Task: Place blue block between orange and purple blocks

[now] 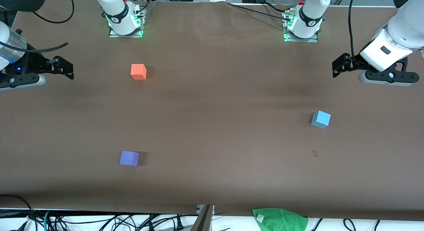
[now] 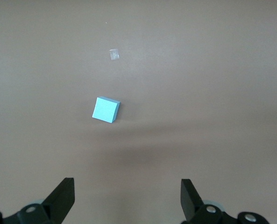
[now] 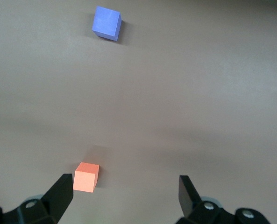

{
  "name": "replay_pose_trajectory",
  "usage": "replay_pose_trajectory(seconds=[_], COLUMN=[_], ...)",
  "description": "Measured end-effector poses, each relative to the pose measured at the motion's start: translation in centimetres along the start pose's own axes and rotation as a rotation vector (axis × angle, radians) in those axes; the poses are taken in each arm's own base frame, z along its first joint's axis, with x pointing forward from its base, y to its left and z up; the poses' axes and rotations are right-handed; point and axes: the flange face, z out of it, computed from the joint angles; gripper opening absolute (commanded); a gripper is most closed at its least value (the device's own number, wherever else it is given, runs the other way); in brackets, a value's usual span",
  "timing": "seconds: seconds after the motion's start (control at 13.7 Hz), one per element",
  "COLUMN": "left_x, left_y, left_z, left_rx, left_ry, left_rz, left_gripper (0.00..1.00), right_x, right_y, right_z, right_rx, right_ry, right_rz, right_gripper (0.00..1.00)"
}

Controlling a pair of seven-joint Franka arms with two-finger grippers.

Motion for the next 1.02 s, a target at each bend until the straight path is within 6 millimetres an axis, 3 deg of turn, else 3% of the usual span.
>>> replay_pose_trajectory(seconds=[1.02], left_x=[0.1], left_y=[-0.35], left_z=[0.75], left_rx=[0.0], left_ry=[-0.032], left_rz=[-0.005], left_gripper=[1.0], right_x=[0.06], right_y=[0.24], right_z=[0.2], right_rx=[0.0], right_ry=[-0.004], right_rz=[0.004], right_gripper=[1.0])
